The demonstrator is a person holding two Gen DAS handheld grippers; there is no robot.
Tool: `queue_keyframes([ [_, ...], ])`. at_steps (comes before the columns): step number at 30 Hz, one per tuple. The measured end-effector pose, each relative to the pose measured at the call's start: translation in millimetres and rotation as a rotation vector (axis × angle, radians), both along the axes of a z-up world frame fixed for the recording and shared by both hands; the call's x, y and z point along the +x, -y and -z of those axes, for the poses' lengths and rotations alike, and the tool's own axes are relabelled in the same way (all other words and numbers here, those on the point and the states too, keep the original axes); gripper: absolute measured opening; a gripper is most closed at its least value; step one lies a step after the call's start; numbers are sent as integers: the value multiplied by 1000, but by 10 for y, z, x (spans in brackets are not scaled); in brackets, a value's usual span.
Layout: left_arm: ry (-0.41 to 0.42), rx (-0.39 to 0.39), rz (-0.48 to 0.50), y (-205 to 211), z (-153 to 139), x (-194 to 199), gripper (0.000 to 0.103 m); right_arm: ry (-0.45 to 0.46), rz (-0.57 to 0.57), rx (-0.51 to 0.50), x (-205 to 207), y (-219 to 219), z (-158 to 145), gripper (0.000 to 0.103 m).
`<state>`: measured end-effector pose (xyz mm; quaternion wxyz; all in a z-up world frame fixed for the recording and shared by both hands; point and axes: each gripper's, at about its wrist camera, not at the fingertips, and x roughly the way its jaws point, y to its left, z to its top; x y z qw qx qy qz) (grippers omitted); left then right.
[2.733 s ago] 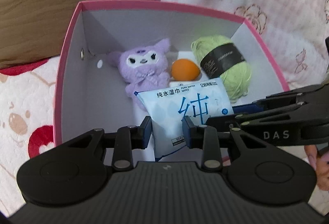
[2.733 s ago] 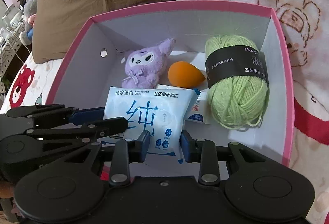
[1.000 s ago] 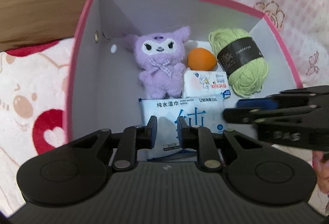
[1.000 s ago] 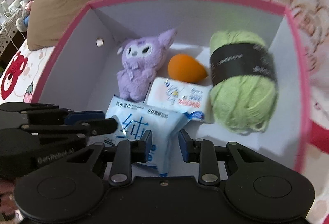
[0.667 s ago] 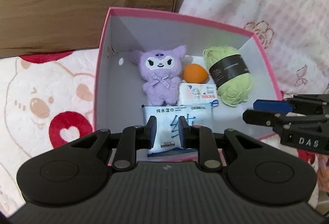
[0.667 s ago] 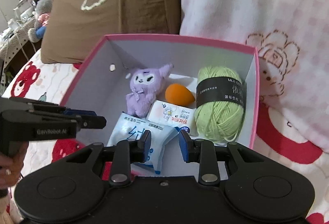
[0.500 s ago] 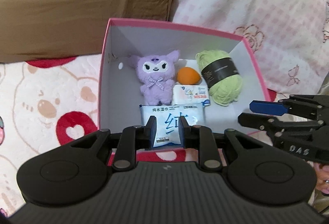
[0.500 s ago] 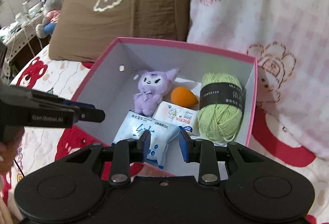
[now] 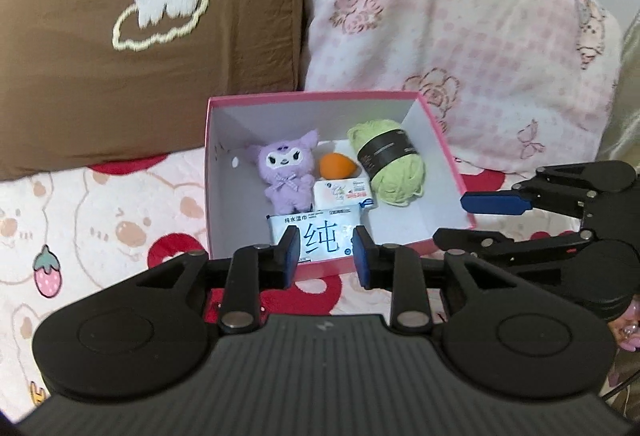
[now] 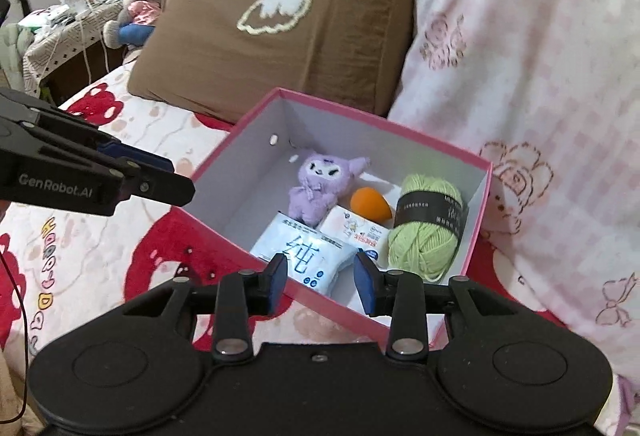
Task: Organize objects
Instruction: 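Open both tools to release the wipes pack and withdraw from the box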
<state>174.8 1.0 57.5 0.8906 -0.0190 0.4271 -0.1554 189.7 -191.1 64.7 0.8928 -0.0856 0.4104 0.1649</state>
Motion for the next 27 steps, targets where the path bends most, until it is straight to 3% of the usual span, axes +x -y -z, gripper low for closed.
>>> queue_keyframes([
  [11,-52,-49,18,-111,-305,-359,33,31,-74,-49,-392,-84,-298,50],
  [15,-48,-62,21,-114,-400,-503,34,40,-73,-22,-515,-55,-401,55],
  [18,-30,-48,35,-76,-468,-621,39,66,-65,-6,-629,-25,-501,65],
  [20,-25,-49,42,-59,-500,-685,41,87,-59,-3,-716,-5,-562,79],
  [22,-27,-50,45,-33,-515,-730,43,98,-54,-3,-789,9,-608,86],
  [27,-70,-42,76,81,-475,-814,51,109,-62,-28,-974,4,-667,87],
])
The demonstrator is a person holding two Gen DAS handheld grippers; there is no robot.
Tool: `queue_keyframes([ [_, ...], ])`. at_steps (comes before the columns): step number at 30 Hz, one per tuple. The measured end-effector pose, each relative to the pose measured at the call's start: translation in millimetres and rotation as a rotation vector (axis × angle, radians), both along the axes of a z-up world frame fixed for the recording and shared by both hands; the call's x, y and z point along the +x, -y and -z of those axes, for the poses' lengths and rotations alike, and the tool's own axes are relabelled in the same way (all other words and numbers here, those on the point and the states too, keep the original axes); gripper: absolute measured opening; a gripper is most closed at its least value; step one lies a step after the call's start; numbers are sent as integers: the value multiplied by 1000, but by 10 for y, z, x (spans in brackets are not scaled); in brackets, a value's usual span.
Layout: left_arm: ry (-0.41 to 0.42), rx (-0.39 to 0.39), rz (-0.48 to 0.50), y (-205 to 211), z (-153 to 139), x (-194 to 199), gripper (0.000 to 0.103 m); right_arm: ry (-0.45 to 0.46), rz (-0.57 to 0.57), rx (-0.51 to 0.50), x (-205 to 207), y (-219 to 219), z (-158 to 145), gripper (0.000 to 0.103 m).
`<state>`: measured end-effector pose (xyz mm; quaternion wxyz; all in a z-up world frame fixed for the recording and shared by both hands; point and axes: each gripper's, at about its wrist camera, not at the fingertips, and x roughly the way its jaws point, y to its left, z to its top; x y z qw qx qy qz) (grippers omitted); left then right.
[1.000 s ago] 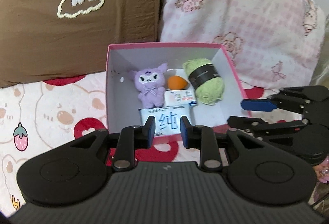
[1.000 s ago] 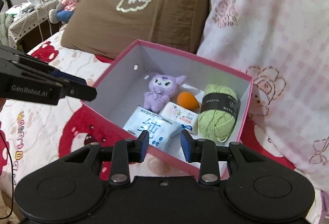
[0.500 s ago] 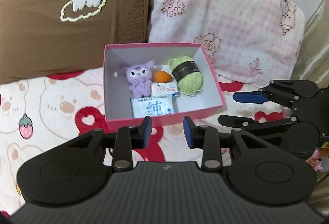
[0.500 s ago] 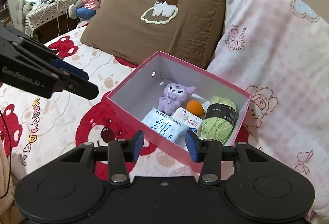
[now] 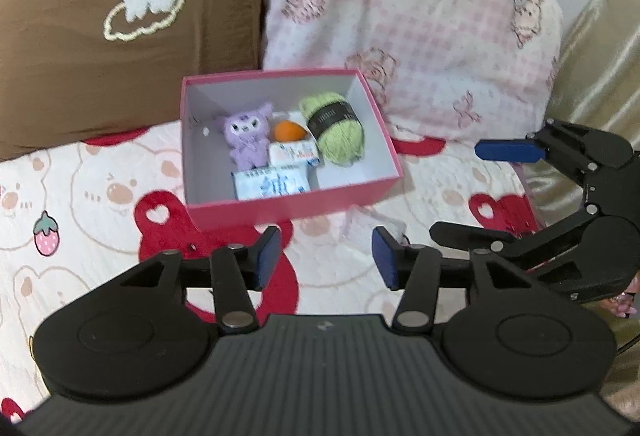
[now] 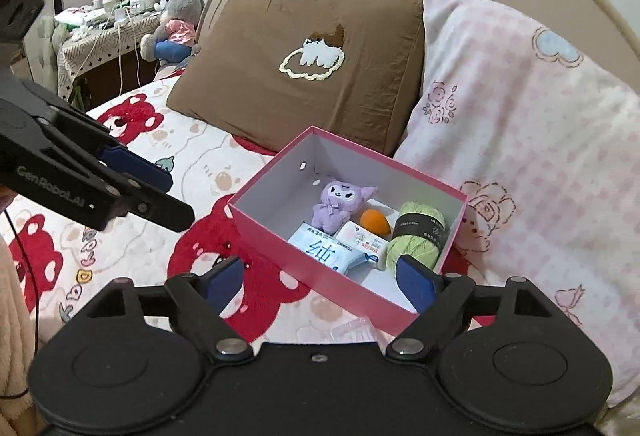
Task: Organize objects
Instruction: 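Open both tools to release the wipes pack and withdraw from the box, then move both tools down toward the clear plastic case on the bed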
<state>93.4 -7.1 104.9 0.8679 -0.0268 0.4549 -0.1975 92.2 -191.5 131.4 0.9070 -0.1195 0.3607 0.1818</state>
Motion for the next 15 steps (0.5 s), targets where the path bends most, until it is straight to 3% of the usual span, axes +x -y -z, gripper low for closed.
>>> queue_keyframes([
  [15,-51,20,91,249,201,-122,55,-70,-14,-68,-382,135,151,88],
])
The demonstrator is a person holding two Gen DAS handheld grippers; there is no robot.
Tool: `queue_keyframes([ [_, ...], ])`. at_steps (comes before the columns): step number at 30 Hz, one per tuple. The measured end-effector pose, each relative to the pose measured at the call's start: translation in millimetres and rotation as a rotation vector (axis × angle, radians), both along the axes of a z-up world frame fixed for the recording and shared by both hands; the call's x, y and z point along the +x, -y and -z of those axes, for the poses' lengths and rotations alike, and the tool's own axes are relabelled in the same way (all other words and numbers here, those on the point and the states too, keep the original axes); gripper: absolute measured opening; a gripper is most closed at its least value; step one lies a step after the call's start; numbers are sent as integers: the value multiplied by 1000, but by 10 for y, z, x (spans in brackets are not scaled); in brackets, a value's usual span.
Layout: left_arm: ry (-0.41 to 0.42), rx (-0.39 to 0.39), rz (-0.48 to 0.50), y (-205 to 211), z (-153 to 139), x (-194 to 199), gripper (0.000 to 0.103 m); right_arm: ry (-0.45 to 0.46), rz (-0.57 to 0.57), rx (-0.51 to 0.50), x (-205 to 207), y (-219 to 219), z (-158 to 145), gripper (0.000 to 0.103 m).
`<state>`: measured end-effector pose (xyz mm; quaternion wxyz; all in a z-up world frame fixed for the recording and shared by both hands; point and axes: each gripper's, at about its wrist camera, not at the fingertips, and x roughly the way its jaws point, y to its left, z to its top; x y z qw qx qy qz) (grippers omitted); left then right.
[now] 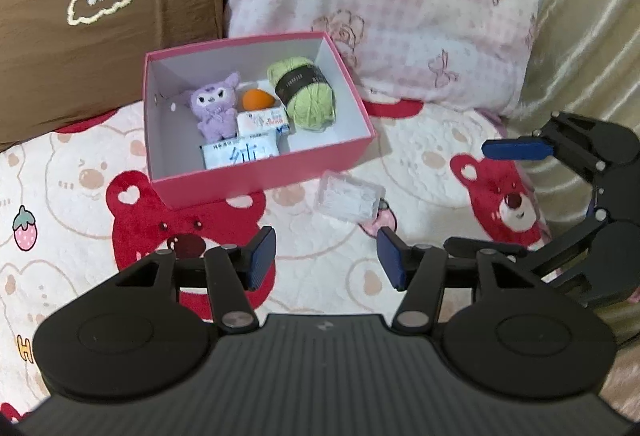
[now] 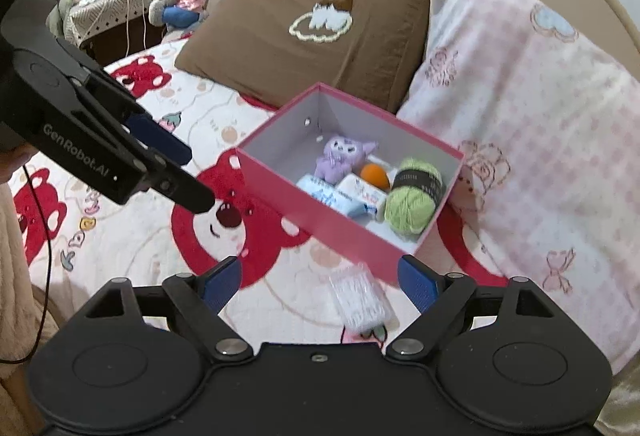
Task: Organize objects
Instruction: 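Move both tools down toward the clear plastic case on the bed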
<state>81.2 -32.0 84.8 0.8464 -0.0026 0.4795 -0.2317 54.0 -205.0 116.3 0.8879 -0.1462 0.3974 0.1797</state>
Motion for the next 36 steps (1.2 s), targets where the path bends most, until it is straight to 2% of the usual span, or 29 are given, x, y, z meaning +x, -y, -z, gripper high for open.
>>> queue_keyframes([
  [3,-14,-20,30,18,77,-11,55,-23,2,5,-30,57,48,88],
  [10,-40,-31,83,91,347,27,55,-67,19,111,-79,184,270,88],
  [15,-68,-7,111,105,525,110,56,-66,27,142,-50,212,402,88],
  [18,-44,-19,106,49,586,160,60,-80,50,160,8,218,507,88],
  [22,-59,-87,93,-49,712,233,64,-133,93,210,11,271,692,88],
  [27,-56,-129,72,-85,905,272,64,-127,147,222,28,306,892,88],
  [30,-24,-132,61,-71,1024,279,65,-125,187,233,78,331,1019,88],
  [33,-50,-116,50,-17,1154,317,65,-117,219,244,125,346,1156,88],
  [36,-82,-146,42,-3,1240,350,65,-83,241,233,153,341,1263,88],
])
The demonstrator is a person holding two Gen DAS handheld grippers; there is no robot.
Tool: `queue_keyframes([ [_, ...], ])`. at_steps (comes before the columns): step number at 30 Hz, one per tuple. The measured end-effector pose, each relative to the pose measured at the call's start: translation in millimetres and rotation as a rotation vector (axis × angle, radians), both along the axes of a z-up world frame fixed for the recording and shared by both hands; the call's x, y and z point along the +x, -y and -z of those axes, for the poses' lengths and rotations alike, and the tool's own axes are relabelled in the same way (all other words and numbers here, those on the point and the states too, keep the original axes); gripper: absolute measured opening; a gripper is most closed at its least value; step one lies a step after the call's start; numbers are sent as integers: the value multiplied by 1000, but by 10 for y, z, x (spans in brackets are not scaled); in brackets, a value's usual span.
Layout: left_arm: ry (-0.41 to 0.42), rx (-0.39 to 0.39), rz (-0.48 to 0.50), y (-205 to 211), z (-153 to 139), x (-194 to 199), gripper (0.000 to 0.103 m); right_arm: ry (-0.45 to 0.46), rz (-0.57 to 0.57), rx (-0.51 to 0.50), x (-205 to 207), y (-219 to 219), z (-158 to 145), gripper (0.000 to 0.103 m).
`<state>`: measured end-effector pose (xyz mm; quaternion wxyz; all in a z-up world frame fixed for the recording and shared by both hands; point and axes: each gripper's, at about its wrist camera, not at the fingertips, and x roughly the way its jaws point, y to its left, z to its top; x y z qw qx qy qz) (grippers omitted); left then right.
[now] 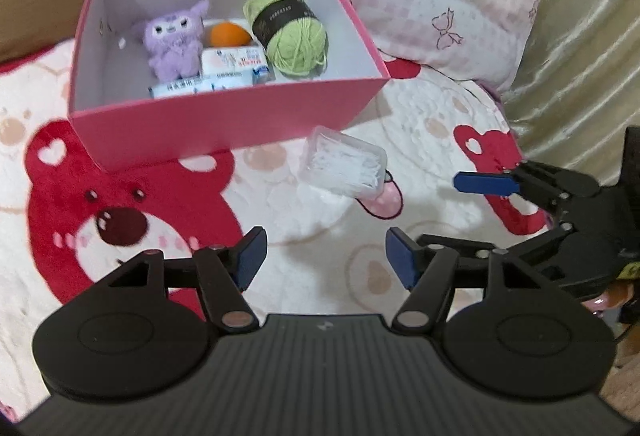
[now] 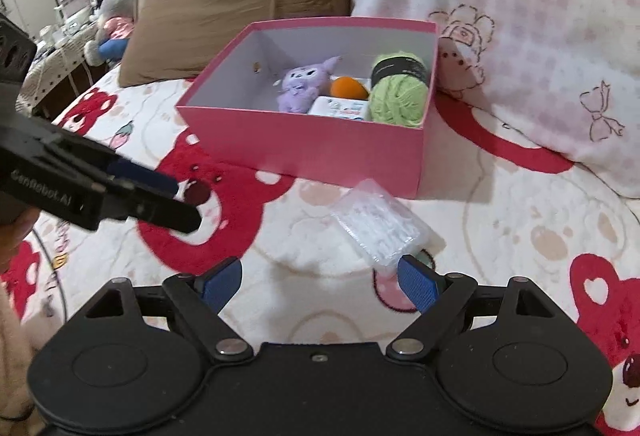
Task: Organize objects
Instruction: 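Move both tools down toward the clear plastic case on the bed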
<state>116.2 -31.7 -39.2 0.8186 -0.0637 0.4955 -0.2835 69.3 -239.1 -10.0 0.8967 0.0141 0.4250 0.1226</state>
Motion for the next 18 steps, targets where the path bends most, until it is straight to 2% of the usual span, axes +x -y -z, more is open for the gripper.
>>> queue_keyframes([
  [8,75,-4,-13,147,118,58,65,60,11,-47,12,-12,266,88],
  [15,90,27,8,368,226,94,65,45,26,-49,129,28,414,88],
  [18,71,50,4,422,314,148,65,41,27,-51,177,40,476,88],
])
